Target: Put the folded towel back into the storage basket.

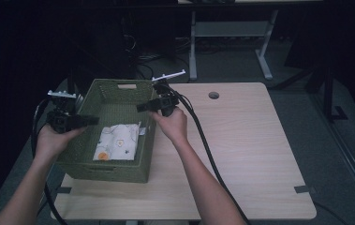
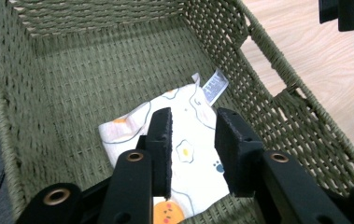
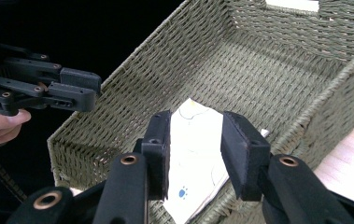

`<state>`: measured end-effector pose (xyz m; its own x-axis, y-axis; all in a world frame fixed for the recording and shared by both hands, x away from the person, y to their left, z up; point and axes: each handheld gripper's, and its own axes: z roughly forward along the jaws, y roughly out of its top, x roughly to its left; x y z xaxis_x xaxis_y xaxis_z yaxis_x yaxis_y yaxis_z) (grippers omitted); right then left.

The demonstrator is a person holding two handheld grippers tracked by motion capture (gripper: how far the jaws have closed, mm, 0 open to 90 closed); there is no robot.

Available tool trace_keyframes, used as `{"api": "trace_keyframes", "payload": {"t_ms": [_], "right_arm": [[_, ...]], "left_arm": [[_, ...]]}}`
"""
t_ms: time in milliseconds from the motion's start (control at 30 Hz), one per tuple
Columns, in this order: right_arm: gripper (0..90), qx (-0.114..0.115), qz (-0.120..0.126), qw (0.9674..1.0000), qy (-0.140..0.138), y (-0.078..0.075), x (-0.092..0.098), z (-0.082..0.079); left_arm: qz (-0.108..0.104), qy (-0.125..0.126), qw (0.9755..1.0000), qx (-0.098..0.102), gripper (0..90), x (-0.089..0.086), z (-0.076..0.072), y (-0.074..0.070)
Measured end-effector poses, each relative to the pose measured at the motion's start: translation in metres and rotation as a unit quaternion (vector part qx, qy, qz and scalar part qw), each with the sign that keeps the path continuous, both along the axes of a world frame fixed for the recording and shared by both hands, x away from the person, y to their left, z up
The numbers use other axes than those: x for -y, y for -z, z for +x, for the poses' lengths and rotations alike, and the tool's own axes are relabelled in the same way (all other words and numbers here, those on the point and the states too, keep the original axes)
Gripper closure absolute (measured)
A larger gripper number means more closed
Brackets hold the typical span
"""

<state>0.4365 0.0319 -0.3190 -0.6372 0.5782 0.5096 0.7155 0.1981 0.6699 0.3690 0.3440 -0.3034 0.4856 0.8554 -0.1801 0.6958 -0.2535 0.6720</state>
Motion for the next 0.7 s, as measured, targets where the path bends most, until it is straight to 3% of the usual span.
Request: {"api": "trace_keyframes", "payload": {"t_ms": [333, 700], "right_arm": [[51.4, 0.004, 0.013, 0.9999, 0.004, -0.006, 0.021, -0.003], [43.4, 0.001, 0.014, 0.9998, 0.010, -0.007, 0.040, -0.006]], "left_arm": [[-0.016, -0.001, 0.9998, 0.008, 53.6, 0.011, -0.003, -0.003], [-0.028, 0.025, 0.9992, 0.017, 46.6, 0.031, -0.008, -0.006]]}}
